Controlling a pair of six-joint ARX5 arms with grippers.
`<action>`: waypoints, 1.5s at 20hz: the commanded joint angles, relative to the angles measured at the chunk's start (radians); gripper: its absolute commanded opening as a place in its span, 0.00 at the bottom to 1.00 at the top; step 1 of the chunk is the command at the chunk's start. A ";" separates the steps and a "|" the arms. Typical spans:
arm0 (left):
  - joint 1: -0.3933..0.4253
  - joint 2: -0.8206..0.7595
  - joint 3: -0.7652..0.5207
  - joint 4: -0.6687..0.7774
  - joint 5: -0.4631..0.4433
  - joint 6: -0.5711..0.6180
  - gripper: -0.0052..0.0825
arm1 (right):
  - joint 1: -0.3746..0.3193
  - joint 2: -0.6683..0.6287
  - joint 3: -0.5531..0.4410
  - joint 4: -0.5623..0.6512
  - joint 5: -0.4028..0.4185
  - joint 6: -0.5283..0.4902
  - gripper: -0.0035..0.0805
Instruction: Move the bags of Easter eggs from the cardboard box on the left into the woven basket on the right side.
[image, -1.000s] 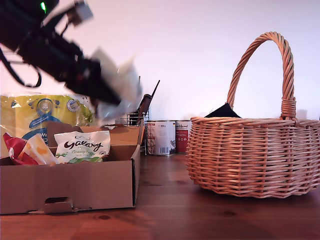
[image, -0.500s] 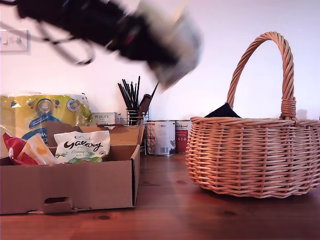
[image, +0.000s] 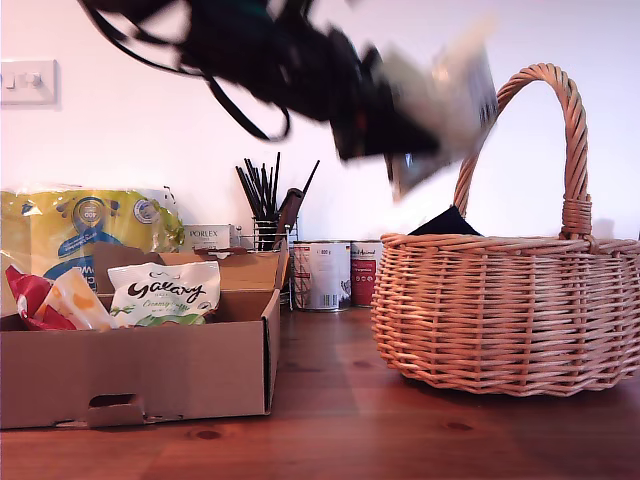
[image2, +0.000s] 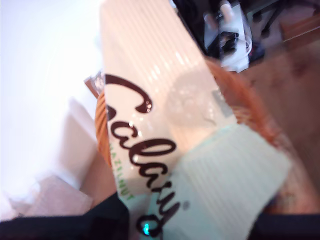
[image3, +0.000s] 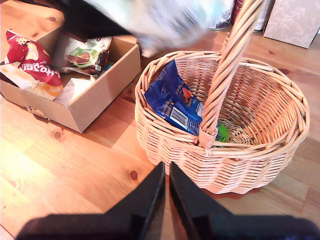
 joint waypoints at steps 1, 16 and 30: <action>-0.008 0.039 0.032 -0.007 -0.002 0.085 0.23 | 0.004 -0.002 0.006 0.008 0.000 0.000 0.03; -0.051 0.130 0.134 -0.053 -0.061 0.272 0.47 | 0.004 -0.002 0.006 0.012 -0.005 -0.001 0.03; -0.072 0.130 0.134 -0.051 -0.080 0.204 0.59 | 0.004 -0.002 0.006 0.011 -0.011 0.000 0.03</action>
